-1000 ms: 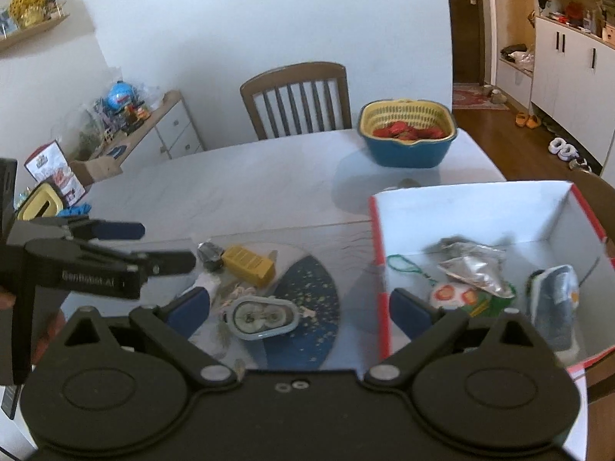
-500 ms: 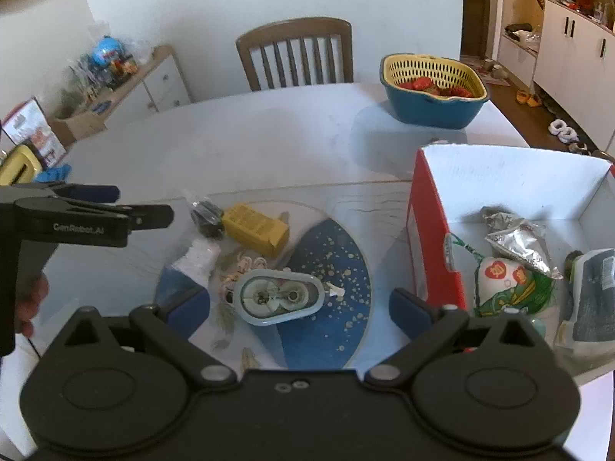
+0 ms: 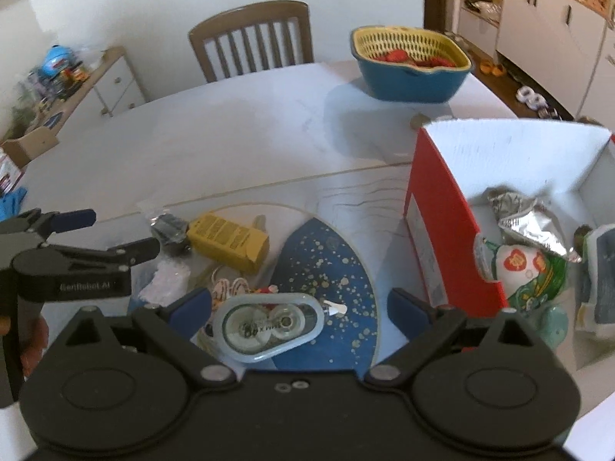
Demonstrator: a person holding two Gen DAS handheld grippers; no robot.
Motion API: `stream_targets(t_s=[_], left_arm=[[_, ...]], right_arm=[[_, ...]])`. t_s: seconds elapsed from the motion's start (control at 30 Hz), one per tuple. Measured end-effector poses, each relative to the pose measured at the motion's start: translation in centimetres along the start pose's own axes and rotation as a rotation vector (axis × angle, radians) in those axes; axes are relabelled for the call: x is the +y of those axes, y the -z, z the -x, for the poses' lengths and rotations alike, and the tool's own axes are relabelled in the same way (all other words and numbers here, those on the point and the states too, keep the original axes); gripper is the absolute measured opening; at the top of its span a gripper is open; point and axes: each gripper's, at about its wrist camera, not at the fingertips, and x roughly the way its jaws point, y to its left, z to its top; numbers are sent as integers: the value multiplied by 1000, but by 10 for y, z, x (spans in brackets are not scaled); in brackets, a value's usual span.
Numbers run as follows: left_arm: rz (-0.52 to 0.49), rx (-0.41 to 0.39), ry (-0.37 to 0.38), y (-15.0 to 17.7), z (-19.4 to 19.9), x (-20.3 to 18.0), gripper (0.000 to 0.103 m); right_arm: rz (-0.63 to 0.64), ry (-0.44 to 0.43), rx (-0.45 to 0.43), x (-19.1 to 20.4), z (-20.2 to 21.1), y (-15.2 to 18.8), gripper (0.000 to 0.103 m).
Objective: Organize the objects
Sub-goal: 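Move both tools back over the blue plate, then grasp the black bead bag with the left tool while the right tool grasps the tape dispenser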
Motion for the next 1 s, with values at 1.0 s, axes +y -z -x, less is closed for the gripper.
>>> stream_targets(t_s=[1.0], left_arm=[[-12, -2, 121, -5, -41, 9, 102]], right_arm=[[-224, -40, 172, -4, -47, 24, 86]])
